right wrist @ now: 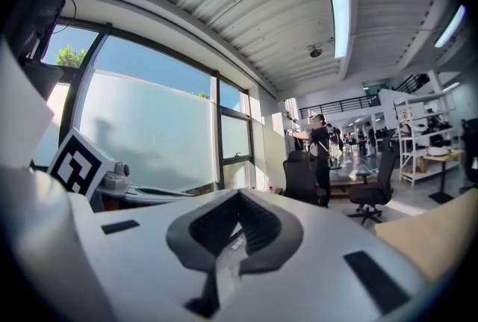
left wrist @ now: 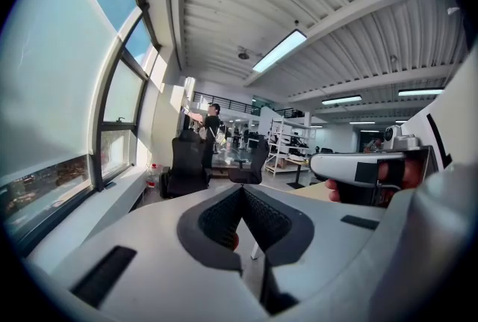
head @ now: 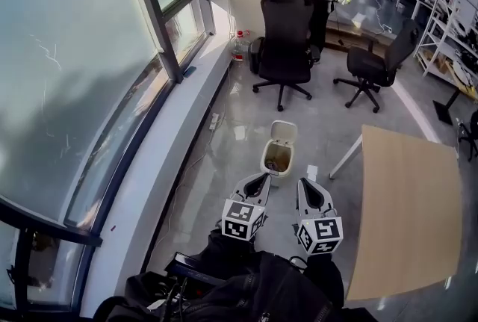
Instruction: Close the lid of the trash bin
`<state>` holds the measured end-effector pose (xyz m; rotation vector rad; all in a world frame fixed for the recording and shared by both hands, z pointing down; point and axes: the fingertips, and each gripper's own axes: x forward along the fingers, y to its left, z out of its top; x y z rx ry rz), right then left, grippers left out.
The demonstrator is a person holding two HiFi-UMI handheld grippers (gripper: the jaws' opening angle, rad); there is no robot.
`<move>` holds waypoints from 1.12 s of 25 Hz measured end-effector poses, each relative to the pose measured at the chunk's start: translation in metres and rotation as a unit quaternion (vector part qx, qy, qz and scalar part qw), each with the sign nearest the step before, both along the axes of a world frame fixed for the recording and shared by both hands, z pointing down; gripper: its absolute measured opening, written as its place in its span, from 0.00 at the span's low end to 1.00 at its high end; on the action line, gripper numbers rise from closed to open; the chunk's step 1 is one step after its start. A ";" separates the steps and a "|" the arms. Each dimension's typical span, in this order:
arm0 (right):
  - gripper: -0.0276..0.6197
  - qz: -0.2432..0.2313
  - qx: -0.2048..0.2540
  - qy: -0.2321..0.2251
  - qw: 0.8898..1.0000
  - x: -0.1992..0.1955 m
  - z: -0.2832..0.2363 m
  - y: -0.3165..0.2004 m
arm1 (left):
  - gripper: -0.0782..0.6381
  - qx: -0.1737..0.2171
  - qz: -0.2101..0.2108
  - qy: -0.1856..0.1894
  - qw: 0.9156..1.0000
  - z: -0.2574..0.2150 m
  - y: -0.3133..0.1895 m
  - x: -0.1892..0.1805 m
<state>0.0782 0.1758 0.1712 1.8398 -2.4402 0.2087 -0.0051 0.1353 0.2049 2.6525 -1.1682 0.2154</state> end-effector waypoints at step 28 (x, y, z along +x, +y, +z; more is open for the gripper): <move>0.05 0.030 -0.118 0.026 0.992 -0.014 0.074 -0.169 | 0.11 -0.089 0.031 0.011 0.995 0.074 -0.188 -0.011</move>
